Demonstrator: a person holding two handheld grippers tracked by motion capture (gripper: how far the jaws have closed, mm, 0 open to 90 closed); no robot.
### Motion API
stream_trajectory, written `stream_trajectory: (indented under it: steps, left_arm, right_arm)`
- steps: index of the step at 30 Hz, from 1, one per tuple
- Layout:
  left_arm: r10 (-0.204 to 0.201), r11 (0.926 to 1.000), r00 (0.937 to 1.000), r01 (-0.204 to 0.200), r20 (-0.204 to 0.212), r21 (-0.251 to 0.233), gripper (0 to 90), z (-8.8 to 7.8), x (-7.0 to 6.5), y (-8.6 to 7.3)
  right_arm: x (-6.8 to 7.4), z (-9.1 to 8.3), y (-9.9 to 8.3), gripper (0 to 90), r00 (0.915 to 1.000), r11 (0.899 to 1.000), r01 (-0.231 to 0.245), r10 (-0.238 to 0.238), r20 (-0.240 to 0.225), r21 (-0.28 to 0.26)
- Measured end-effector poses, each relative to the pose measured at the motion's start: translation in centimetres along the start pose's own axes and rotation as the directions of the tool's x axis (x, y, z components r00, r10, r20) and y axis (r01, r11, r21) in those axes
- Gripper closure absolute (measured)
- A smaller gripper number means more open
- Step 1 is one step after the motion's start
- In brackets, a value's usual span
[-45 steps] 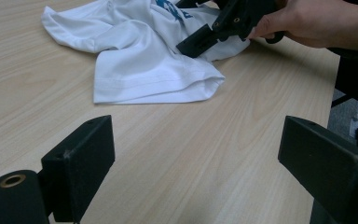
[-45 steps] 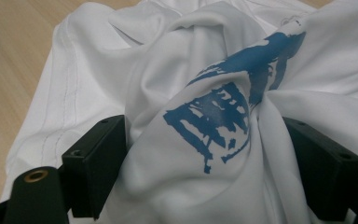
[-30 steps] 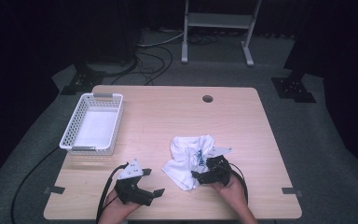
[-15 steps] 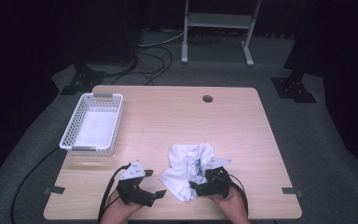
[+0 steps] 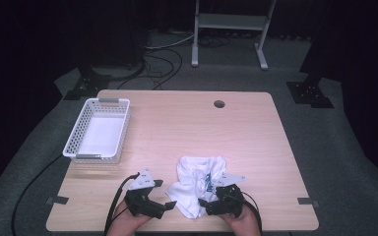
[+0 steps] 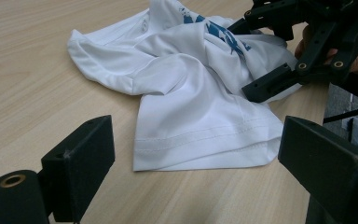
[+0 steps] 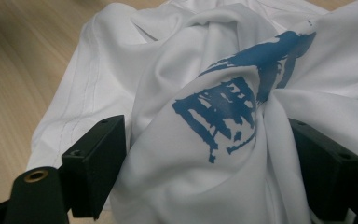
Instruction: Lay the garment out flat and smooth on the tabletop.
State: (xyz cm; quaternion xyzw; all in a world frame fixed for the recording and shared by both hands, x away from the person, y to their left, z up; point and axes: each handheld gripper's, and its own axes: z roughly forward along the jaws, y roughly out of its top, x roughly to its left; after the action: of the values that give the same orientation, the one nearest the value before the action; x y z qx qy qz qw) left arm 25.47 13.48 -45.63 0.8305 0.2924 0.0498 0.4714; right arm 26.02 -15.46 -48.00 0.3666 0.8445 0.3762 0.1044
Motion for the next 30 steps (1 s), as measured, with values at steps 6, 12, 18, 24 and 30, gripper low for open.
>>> stream_trajectory:
  steps: [6,12,18,24,30]
  left_arm:
    - [0.002,1.0000,1.0000,-0.002,0.004,0.004,9.8,0.2,-0.1,0.0]
    - [0.003,1.0000,1.0000,-0.003,0.006,0.006,9.7,0.3,-0.1,-0.1]
    - [0.003,0.9999,1.0000,-0.003,0.009,0.011,9.7,0.4,-0.2,-0.1]
    - [0.003,0.9999,0.9999,-0.003,0.012,0.013,9.8,0.5,-0.3,-0.1]
    - [0.002,0.9999,0.9999,-0.002,0.013,0.016,9.7,0.6,-0.3,-0.1]
  right_arm:
    - [0.6,-0.3,-0.3,17.7,0.9999,1.000,0.009,-0.009,-0.007,0.003]
    - [0.9,-0.4,-0.6,17.7,0.9997,1.000,0.017,-0.017,-0.017,0.001]
    - [1.2,-0.7,-0.9,17.7,0.9993,1.000,0.022,-0.022,-0.030,0.003]
    - [1.3,-0.9,-1.1,17.7,0.9987,1.000,0.023,-0.023,-0.046,0.006]
    - [1.1,-1.3,-1.1,17.6,0.9964,1.000,0.008,-0.007,-0.084,0.019]
